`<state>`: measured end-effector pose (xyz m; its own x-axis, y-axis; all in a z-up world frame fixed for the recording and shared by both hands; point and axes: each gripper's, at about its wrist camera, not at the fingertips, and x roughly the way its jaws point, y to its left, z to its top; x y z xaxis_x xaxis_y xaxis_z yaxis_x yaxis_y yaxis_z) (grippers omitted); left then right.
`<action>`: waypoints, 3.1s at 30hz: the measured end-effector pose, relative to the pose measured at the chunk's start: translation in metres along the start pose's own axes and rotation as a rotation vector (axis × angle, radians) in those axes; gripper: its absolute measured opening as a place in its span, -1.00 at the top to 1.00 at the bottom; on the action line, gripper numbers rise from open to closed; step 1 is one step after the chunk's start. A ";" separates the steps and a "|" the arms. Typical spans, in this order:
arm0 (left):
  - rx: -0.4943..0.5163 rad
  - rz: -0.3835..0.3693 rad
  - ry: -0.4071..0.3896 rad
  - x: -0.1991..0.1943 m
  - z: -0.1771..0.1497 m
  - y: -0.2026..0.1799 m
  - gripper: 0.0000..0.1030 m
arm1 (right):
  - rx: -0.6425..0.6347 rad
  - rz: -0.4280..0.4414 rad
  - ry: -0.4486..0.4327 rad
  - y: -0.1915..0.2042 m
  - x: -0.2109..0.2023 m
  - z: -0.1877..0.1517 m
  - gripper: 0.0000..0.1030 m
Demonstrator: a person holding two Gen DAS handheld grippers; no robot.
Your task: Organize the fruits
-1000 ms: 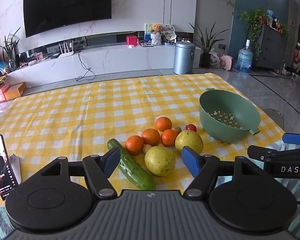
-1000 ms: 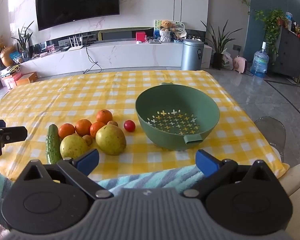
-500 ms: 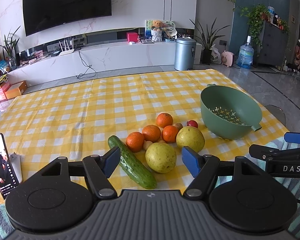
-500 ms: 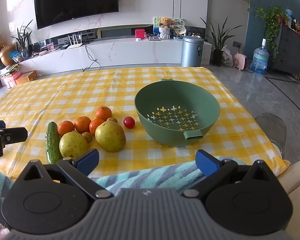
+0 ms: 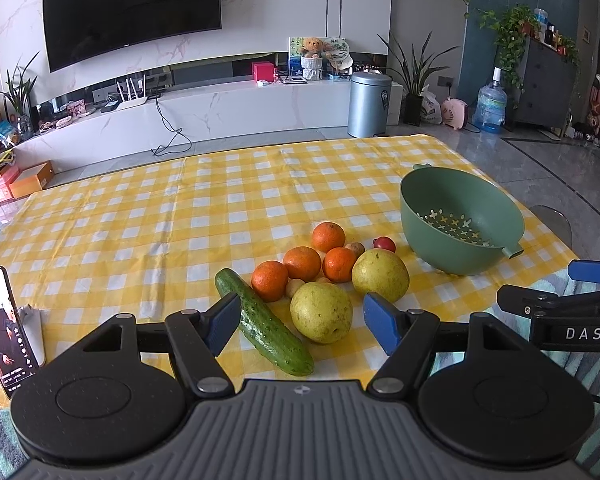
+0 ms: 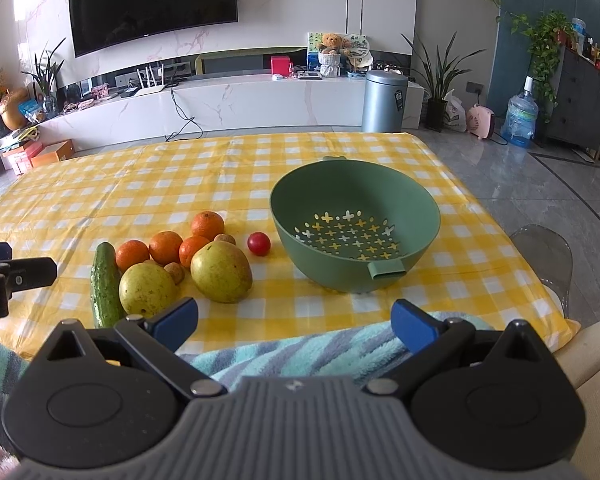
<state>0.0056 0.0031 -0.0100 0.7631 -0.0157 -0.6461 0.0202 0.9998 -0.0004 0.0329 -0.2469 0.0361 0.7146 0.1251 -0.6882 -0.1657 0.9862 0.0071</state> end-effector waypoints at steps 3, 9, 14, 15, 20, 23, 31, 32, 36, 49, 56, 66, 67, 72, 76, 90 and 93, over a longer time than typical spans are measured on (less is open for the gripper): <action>-0.001 0.000 0.004 0.001 -0.001 0.001 -0.61 | -0.001 0.001 0.005 0.001 0.001 0.000 -0.92; 0.000 0.000 0.006 0.001 -0.002 0.001 -0.61 | -0.001 0.002 0.010 0.001 0.003 0.001 -0.92; 0.001 -0.001 0.011 0.002 -0.005 0.002 -0.61 | 0.000 0.003 0.020 0.002 0.004 0.002 -0.92; 0.002 -0.001 0.011 0.002 -0.005 0.002 -0.61 | 0.000 0.003 0.021 0.002 0.004 0.002 -0.92; 0.002 0.000 0.011 0.002 -0.005 0.002 -0.61 | 0.001 0.004 0.023 0.002 0.005 0.002 -0.92; 0.001 0.000 0.012 0.002 -0.005 0.002 -0.61 | 0.003 0.005 0.027 0.002 0.005 0.002 -0.92; 0.002 0.000 0.013 0.002 -0.004 0.002 -0.61 | 0.009 0.007 0.031 0.001 0.005 0.002 -0.92; 0.002 0.000 0.013 0.002 -0.004 0.002 -0.61 | 0.009 0.007 0.032 0.001 0.006 0.002 -0.92; 0.002 -0.001 0.013 0.003 -0.005 0.002 -0.61 | 0.015 0.007 0.036 0.000 0.005 0.003 -0.92; -0.012 -0.014 0.049 0.004 -0.008 -0.001 -0.61 | 0.019 0.004 0.042 0.000 0.010 0.002 -0.92; -0.057 -0.048 0.082 0.012 0.000 0.013 -0.47 | 0.008 0.082 0.026 0.006 0.025 0.006 -0.92; -0.127 -0.046 0.191 0.054 0.007 0.030 -0.12 | -0.098 0.153 0.019 0.034 0.066 0.016 -0.45; -0.138 -0.043 0.201 0.059 0.007 0.032 -0.10 | -0.098 0.154 0.023 0.036 0.072 0.016 -0.44; -0.217 -0.031 0.244 0.084 0.008 0.046 -0.10 | -0.086 0.159 0.044 0.043 0.104 0.023 -0.33; -0.264 -0.009 0.269 0.105 0.006 0.057 -0.10 | -0.065 0.171 0.044 0.047 0.124 0.023 -0.30; -0.363 -0.016 0.283 0.143 -0.009 0.070 -0.24 | 0.015 0.210 0.089 0.046 0.161 0.022 -0.25; -0.366 -0.009 0.294 0.150 -0.011 0.072 -0.24 | 0.008 0.219 0.093 0.049 0.164 0.021 -0.24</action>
<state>0.1142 0.0724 -0.1148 0.5478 -0.0730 -0.8334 -0.2432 0.9393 -0.2421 0.1567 -0.1757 -0.0612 0.5963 0.3254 -0.7338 -0.3037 0.9377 0.1690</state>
